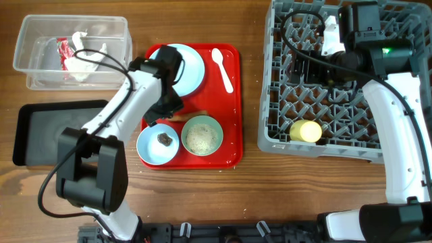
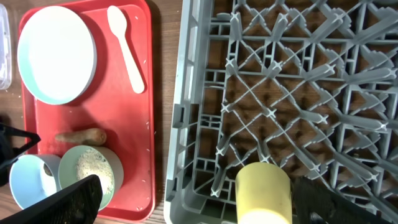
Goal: Sort waste into correct bins and load items into the dishwasher rack
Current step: 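Grasp the light-blue bowl with left gripper, tip brown scrap onto black tray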
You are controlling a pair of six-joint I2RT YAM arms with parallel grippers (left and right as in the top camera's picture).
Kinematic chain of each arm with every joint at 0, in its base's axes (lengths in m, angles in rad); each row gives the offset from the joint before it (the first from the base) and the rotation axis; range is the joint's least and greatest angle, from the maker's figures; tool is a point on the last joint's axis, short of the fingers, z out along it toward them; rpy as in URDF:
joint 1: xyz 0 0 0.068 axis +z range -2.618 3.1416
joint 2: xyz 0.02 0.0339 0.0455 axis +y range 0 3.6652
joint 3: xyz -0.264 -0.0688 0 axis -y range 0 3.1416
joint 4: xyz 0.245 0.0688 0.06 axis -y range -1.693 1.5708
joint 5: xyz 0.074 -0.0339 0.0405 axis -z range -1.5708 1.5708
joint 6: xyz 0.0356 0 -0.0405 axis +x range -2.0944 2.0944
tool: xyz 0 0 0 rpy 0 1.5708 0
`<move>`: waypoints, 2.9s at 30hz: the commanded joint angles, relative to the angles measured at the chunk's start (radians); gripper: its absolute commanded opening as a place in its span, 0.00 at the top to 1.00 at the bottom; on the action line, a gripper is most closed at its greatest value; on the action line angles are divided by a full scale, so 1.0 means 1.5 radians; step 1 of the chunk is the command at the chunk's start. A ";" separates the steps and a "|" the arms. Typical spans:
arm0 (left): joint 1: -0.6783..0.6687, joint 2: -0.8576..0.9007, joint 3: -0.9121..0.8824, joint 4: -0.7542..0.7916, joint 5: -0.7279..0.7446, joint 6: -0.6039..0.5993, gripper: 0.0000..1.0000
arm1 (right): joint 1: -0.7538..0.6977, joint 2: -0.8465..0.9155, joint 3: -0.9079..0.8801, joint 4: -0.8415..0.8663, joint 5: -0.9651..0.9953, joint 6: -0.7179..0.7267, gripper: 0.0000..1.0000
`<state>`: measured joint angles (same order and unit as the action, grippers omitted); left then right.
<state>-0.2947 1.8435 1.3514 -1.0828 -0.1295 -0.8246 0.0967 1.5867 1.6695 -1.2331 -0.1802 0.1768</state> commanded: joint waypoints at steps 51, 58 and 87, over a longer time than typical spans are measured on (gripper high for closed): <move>0.321 -0.068 0.174 -0.137 0.407 0.424 0.96 | 0.005 0.009 0.004 0.025 -0.009 -0.031 0.00; 0.696 -0.063 0.019 -0.119 0.848 0.750 0.96 | 0.005 0.014 0.004 0.024 -0.032 -0.028 0.00; 0.273 -0.125 -0.047 0.026 0.388 0.526 0.96 | 0.005 0.018 0.004 0.029 -0.034 -0.029 0.00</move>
<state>0.3138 1.6642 1.2678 -1.0588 0.8330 0.0750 0.0978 1.5997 1.6695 -1.1931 -0.2104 0.1513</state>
